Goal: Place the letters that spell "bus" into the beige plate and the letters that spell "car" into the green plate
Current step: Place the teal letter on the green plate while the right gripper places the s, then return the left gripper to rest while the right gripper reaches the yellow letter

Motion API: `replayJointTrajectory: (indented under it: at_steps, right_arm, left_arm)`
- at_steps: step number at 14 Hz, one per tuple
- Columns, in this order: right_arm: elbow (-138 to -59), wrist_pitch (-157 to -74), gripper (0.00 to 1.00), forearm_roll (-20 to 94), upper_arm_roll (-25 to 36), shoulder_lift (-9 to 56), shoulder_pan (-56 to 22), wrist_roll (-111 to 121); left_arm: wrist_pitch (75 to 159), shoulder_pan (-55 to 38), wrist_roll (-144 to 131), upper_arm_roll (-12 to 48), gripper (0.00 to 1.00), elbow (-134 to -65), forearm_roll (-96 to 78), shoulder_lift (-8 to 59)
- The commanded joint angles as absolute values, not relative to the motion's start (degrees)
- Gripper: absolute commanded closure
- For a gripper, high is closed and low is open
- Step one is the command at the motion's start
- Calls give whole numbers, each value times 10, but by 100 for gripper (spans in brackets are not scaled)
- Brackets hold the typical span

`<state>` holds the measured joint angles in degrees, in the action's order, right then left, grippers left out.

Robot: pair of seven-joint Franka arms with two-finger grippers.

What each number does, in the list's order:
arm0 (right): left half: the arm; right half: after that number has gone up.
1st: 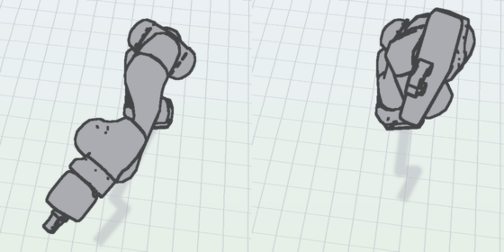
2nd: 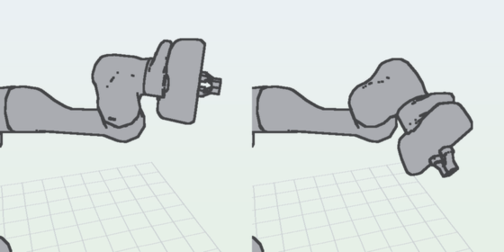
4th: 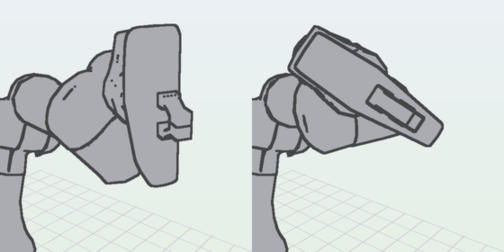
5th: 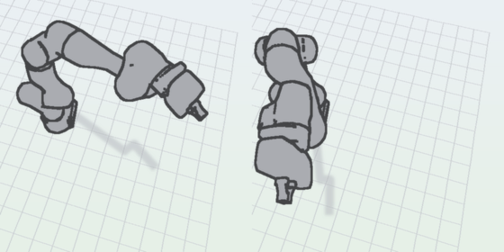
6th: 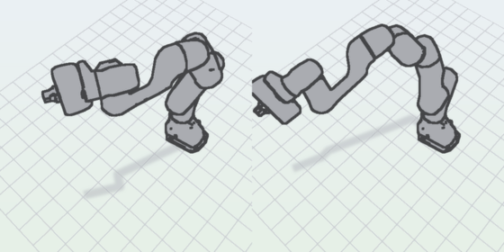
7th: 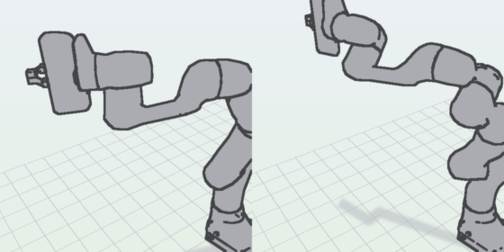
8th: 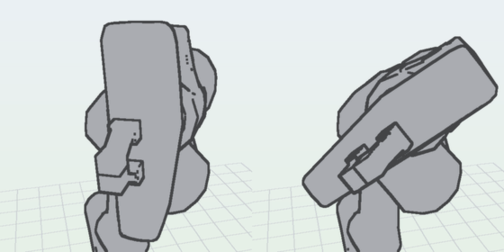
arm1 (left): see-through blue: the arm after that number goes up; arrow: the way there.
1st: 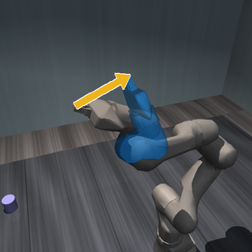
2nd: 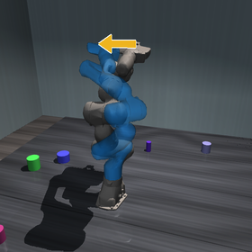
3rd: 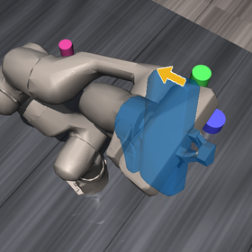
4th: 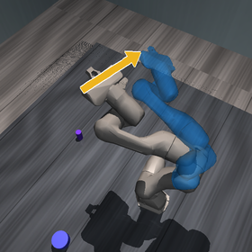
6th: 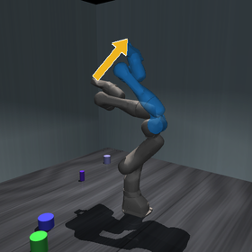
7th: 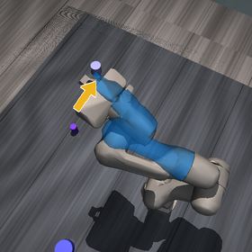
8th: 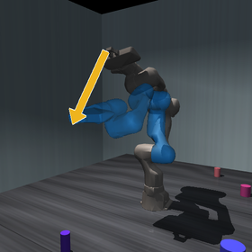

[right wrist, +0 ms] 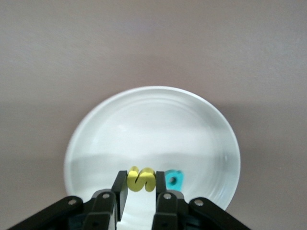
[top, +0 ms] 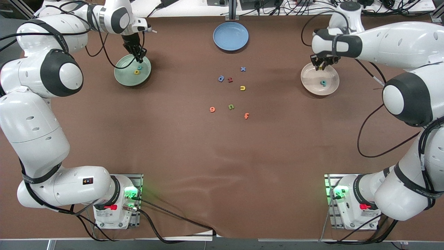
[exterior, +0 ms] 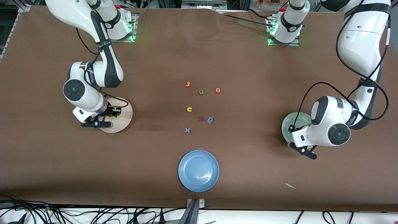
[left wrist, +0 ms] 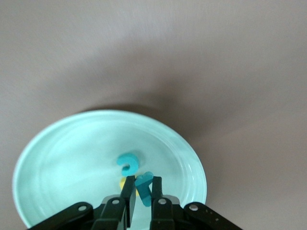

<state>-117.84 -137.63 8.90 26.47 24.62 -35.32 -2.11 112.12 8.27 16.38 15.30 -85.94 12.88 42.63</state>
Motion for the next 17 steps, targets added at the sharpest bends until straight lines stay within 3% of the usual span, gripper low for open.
replayJointTrajectory:
  at_steps: [1, 2, 3, 4, 5, 11, 17]
  right_arm:
    - [-1210, -1404, 23, 90, 265, 233, -359, -8]
    - [-1209, -1396, 1, 92, 265, 230, -359, -7]
    - [-1200, -1369, 1, 93, 265, 227, -359, -7]
    - [-1177, -1330, 1, 98, 265, 226, -359, -8]
    - [-1157, -1294, 1, 117, 265, 226, -359, -10]
    - [-1078, -1265, 1, 236, 251, 267, -401, -141]
    - [-952, -1276, 1, 233, 247, 379, -515, -359]
  left_arm:
    - [1117, 85, 159, 160, 91, -924, 132, 384]
    - [1119, 93, 160, 160, 91, -928, 132, 382]
    - [1121, 99, 160, 161, 89, -932, 132, 383]
    - [1121, 99, 160, 160, 61, -934, 132, 383]
    - [1121, 99, 163, 161, 1, -931, 133, 383]
    - [1104, 92, 160, 163, 0, -922, 127, 317]
    - [906, 93, 121, 173, 0, -803, 76, 237]
